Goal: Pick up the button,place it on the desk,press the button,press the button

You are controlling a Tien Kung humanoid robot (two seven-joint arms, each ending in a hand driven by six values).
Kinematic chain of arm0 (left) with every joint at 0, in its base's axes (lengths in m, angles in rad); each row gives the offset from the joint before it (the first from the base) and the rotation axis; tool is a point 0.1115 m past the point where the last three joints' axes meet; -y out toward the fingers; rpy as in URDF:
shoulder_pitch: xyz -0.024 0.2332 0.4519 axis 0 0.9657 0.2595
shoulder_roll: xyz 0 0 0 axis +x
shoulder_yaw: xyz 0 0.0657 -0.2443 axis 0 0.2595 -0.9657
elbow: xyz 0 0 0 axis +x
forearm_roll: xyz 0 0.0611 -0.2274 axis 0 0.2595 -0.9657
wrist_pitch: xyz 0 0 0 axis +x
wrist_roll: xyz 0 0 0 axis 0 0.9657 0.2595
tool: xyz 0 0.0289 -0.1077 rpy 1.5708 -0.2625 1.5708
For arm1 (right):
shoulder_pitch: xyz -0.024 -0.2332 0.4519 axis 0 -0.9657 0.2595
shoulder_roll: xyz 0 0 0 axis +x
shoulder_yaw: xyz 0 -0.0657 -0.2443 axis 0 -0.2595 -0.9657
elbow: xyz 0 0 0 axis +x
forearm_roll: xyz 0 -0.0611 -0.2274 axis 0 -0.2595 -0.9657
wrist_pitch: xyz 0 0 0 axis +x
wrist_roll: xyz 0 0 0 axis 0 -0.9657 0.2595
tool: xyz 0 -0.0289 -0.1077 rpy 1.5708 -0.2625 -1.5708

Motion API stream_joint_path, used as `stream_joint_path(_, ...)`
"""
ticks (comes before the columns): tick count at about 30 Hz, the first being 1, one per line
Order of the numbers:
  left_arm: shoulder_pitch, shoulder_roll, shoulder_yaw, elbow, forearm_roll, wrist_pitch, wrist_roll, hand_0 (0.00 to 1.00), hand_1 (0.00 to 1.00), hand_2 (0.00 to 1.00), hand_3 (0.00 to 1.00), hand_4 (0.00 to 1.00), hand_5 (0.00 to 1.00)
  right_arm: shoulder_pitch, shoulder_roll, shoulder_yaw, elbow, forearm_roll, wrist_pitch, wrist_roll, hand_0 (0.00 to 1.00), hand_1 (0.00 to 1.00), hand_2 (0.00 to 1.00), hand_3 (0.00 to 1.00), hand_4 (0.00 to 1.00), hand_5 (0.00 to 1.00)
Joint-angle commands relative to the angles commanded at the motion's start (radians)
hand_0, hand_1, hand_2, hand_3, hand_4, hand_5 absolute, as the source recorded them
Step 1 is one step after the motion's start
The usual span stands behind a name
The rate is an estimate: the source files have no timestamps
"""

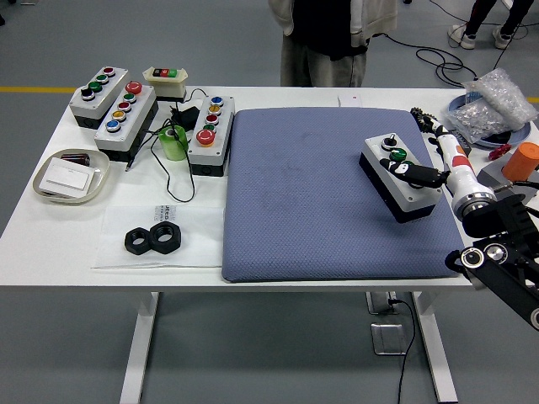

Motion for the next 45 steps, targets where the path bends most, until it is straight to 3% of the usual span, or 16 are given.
stream_joint_path(6,0.002,0.002,-0.003,-0.001,0.007,-0.001,0.002,0.695,0.69,0.794,0.823,0.753,0.998,0.032,0.04,-0.023,-0.048,-0.213,0.028,-0.039,0.998,0.931,0.975,0.983,0.948,0.236)
stream_joint_path(10,0.003,0.004,-0.007,-0.002,0.015,-0.001,0.005,0.695,0.69,0.794,0.823,0.753,0.998,0.069,0.084,-0.034,-0.124,-0.343,0.059,-0.057,0.998,0.931,0.975,0.983,0.948,0.236)
stream_joint_path(23,0.003,0.007,-0.002,-0.003,0.011,0.002,0.004,0.695,0.687,0.793,0.821,0.754,0.998,0.137,0.185,-0.059,-0.319,-0.351,0.095,-0.081,0.998,0.922,0.958,0.973,0.925,0.213)
stream_joint_path(29,0.001,0.007,0.001,-0.003,0.006,0.003,0.003,0.695,0.685,0.791,0.821,0.753,0.998,0.166,0.205,-0.068,-0.406,-0.34,0.111,-0.086,0.987,0.898,0.93,0.955,0.946,0.226)
stream_joint_path(30,0.001,0.007,0.002,-0.003,0.005,0.003,0.002,0.695,0.684,0.791,0.819,0.753,0.998,0.172,0.207,-0.069,-0.421,-0.338,0.115,-0.087,0.959,0.858,0.891,0.933,0.947,0.222)
stream_joint_path(36,-0.001,0.006,0.003,-0.004,0.003,0.004,0.002,0.695,0.684,0.791,0.819,0.753,0.998,0.208,0.222,-0.074,-0.502,-0.319,0.133,-0.089,0.959,0.858,0.891,0.933,0.947,0.222)
stream_joint_path(37,-0.002,0.006,0.003,-0.004,0.002,0.004,0.002,0.695,0.684,0.789,0.819,0.753,0.998,0.213,0.224,-0.074,-0.515,-0.315,0.134,-0.089,0.946,0.806,0.825,0.913,0.948,0.218)
stream_joint_path(38,-0.002,0.006,0.003,-0.004,0.002,0.004,0.002,0.695,0.684,0.789,0.819,0.753,0.998,0.216,0.225,-0.074,-0.522,-0.313,0.136,-0.089,0.946,0.806,0.825,0.913,0.948,0.218)
stream_joint_path(45,-0.003,0.004,0.005,-0.004,0.0,0.005,0.003,0.695,0.683,0.789,0.819,0.753,0.998,0.255,0.228,-0.098,-0.618,-0.295,0.207,-0.08,0.916,0.768,0.793,0.905,0.951,0.219)
